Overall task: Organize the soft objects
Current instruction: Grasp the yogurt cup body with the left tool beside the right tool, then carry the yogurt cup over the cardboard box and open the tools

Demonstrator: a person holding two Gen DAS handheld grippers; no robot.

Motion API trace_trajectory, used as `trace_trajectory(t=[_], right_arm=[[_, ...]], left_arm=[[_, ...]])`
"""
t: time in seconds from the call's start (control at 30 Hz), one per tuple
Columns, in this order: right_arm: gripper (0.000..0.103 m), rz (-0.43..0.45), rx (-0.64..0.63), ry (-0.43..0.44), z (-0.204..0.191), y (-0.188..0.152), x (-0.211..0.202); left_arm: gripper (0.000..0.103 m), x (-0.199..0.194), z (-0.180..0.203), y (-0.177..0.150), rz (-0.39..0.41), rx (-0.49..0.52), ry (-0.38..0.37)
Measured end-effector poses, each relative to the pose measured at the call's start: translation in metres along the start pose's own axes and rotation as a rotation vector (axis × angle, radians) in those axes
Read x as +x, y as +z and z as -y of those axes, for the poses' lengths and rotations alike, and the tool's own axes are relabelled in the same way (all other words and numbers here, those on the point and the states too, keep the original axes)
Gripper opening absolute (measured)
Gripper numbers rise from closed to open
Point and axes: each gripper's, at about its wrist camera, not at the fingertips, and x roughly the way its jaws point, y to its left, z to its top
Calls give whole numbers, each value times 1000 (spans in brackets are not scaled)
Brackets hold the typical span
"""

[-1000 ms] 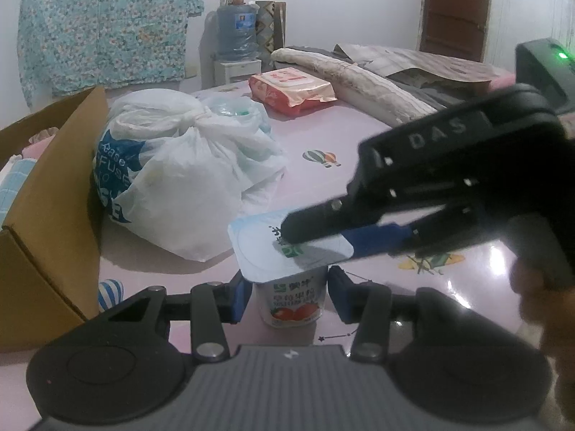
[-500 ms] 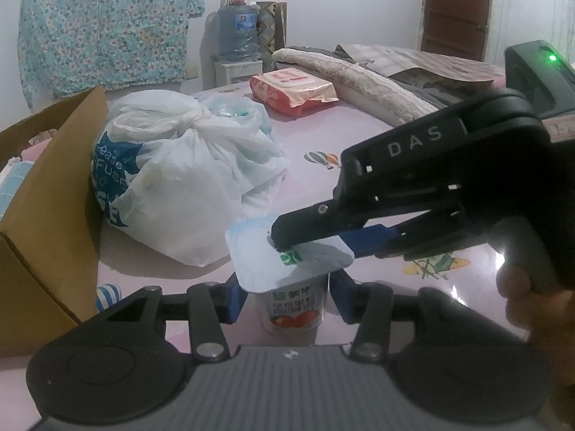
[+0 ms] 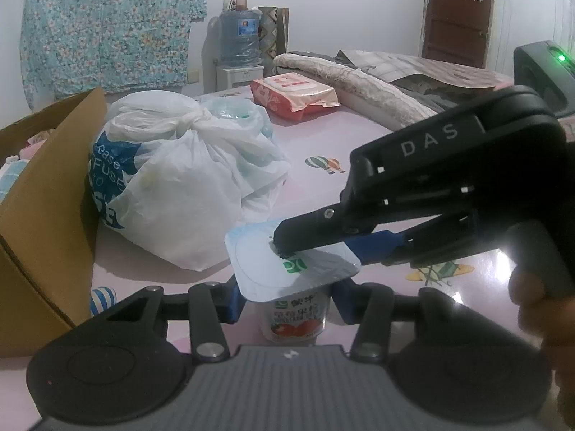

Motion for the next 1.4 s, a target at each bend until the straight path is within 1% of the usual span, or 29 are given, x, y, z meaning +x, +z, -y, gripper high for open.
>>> trace_trajectory(t=[0.3,0.47,0.57,0.67,0.77,0.87,0.93,1.03,1.13,1.2,1.27,1.33,1.4], right_arm=[[35,3,-5,-2,-7,-5,-3],[35,16,-21,-13,-14,-12,-7],[36,25,-24,-4,-17,-15,-9],[36,32,-36,8,-22,-15,-13],[36,39,-72,17,-37,-13,-17],[36,53,-131,45,-63,-5,-24],[36,63,-184,73,-84,3,-28],[36,66,-260,131,-120,18,-27],[38,36,-339,182,-162,34,-13],[40,13,-396,205,-189,40,0],[41,-26,-444,225,-217,47,21],[42,-74,-466,234,-239,53,45],[42,-129,-472,232,-253,60,69]], left_arm=[[49,-6,1,1,7,-3,-3],[49,-11,0,1,17,-3,-12],[49,-14,0,2,24,2,-12],[49,-20,1,4,39,12,-1],[49,-30,-1,9,70,15,13],[49,-47,-8,17,122,14,36],[49,-62,-13,29,173,14,67],[49,-82,-23,46,239,16,131],[49,-102,-44,65,277,-9,207],[49,-113,-61,75,291,-34,249],[49,-120,-79,83,289,-62,295],[49,-122,-103,90,264,-112,328],[49,-120,-126,94,230,-160,345]])
